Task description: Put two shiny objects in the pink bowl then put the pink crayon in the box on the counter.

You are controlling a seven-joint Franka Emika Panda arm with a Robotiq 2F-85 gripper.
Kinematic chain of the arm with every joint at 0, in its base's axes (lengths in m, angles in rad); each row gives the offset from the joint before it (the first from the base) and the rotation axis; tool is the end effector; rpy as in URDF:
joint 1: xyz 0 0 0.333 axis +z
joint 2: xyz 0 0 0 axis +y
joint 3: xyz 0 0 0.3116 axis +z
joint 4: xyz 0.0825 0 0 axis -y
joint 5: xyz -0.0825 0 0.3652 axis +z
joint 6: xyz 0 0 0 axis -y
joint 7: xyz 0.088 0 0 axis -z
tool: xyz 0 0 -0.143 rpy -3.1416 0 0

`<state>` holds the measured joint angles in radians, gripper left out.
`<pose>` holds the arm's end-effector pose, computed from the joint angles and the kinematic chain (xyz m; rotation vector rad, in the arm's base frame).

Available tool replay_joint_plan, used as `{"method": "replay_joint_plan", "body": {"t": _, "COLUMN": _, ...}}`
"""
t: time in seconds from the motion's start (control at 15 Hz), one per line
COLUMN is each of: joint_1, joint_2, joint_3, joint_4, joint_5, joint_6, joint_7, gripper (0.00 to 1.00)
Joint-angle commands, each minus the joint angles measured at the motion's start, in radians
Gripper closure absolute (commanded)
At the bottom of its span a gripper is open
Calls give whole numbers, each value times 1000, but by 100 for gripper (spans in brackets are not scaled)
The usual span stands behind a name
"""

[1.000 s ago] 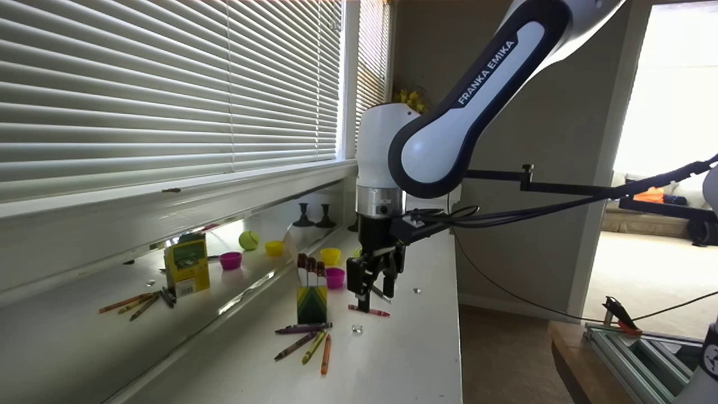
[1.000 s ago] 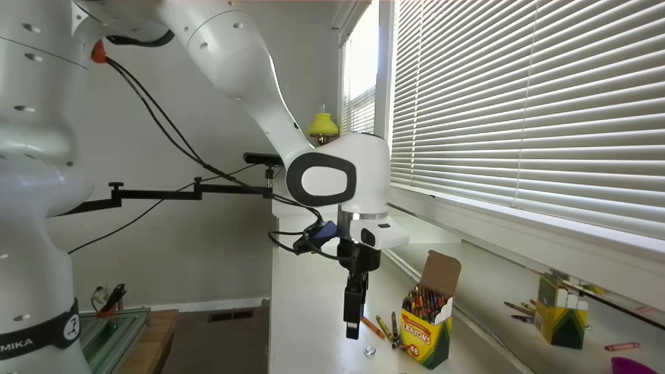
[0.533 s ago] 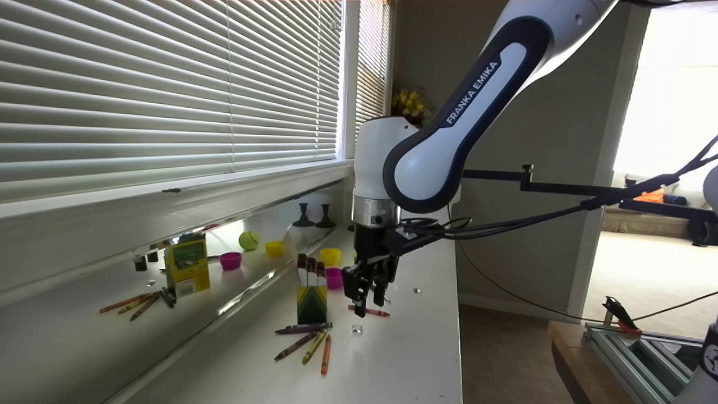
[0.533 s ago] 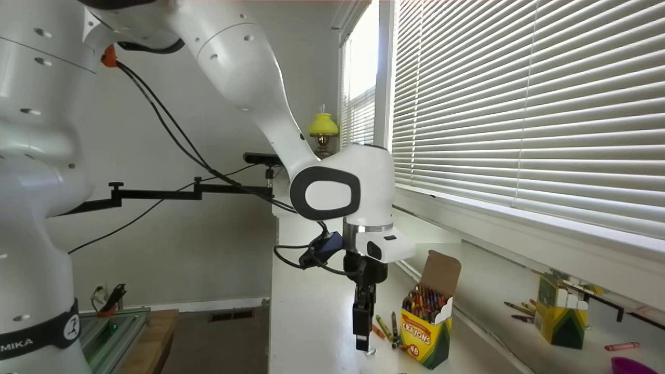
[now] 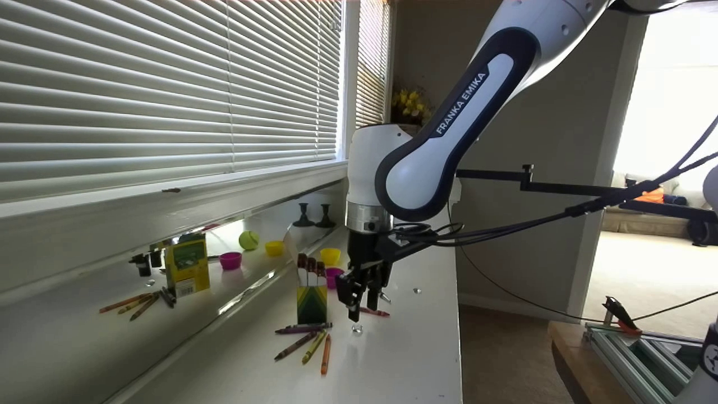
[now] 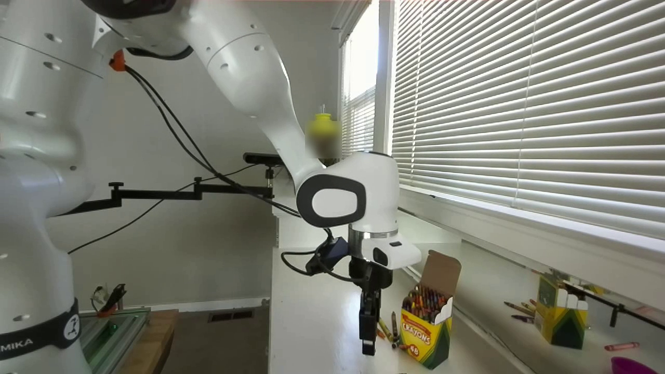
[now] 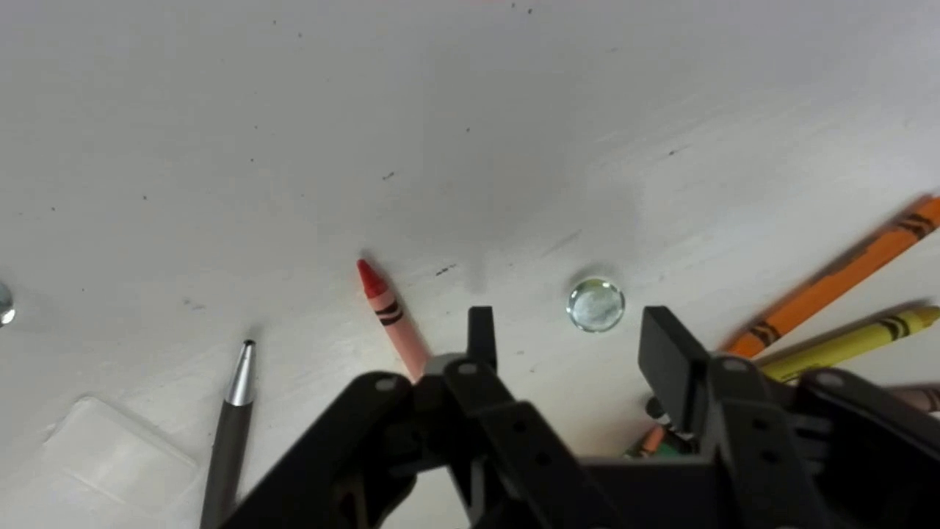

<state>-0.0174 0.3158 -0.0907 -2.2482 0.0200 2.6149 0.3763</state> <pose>0.5358 -0.0594 0.2050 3.0342 -0.7687 0.0849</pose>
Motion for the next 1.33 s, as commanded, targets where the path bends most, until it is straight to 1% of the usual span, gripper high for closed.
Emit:
{"method": "replay_joint_plan", "body": {"t": 0.0, "joint_1": 4, "joint_2": 33, "joint_3": 4, "joint_4": 30, "joint_5": 28, "joint_6": 21, "joint_7": -20, "gripper": 50}}
{"method": "replay_joint_plan", "body": {"t": 0.07, "joint_1": 6, "joint_2": 37, "joint_3": 4, "joint_4": 34, "joint_5": 28, "joint_6": 20, "joint_7": -19, "gripper": 50}}
{"method": "replay_joint_plan", "body": {"t": 0.13, "joint_1": 8, "joint_2": 42, "joint_3": 5, "joint_4": 38, "joint_5": 27, "joint_6": 20, "joint_7": -17, "gripper": 65}}
{"method": "replay_joint_plan", "body": {"t": 0.2, "joint_1": 9, "joint_2": 45, "joint_3": 6, "joint_4": 40, "joint_5": 29, "joint_6": 20, "joint_7": -18, "gripper": 57}}
{"method": "replay_joint_plan", "body": {"t": 0.27, "joint_1": 11, "joint_2": 48, "joint_3": 7, "joint_4": 42, "joint_5": 29, "joint_6": 21, "joint_7": -18, "gripper": 60}}
{"method": "replay_joint_plan", "body": {"t": 0.33, "joint_1": 13, "joint_2": 50, "joint_3": 8, "joint_4": 43, "joint_5": 27, "joint_6": 22, "joint_7": -17, "gripper": 56}}
{"method": "replay_joint_plan", "body": {"t": 0.4, "joint_1": 14, "joint_2": 53, "joint_3": 9, "joint_4": 45, "joint_5": 28, "joint_6": 20, "joint_7": -18, "gripper": 59}}
{"method": "replay_joint_plan", "body": {"t": 0.47, "joint_1": 15, "joint_2": 55, "joint_3": 10, "joint_4": 47, "joint_5": 28, "joint_6": 21, "joint_7": -18, "gripper": 59}}
{"method": "replay_joint_plan", "body": {"t": 0.67, "joint_1": 15, "joint_2": 67, "joint_3": 10, "joint_4": 56, "joint_5": 27, "joint_6": 23, "joint_7": -17, "gripper": 54}}
{"method": "replay_joint_plan", "body": {"t": 0.8, "joint_1": 15, "joint_2": 74, "joint_3": 9, "joint_4": 62, "joint_5": 26, "joint_6": 21, "joint_7": -16, "gripper": 53}}
{"method": "replay_joint_plan", "body": {"t": 1.0, "joint_1": 18, "joint_2": 78, "joint_3": 8, "joint_4": 64, "joint_5": 26, "joint_6": 15, "joint_7": -10, "gripper": 57}}
{"method": "replay_joint_plan", "body": {"t": 1.13, "joint_1": 17, "joint_2": 79, "joint_3": 12, "joint_4": 63, "joint_5": 31, "joint_6": 15, "joint_7": -13, "gripper": 67}}
{"method": "replay_joint_plan", "body": {"t": 1.2, "joint_1": 19, "joint_2": 81, "joint_3": 11, "joint_4": 65, "joint_5": 29, "joint_6": 15, "joint_7": -11, "gripper": 70}}
{"method": "replay_joint_plan", "body": {"t": 1.27, "joint_1": 20, "joint_2": 82, "joint_3": 10, "joint_4": 66, "joint_5": 27, "joint_6": 12, "joint_7": -10, "gripper": 67}}
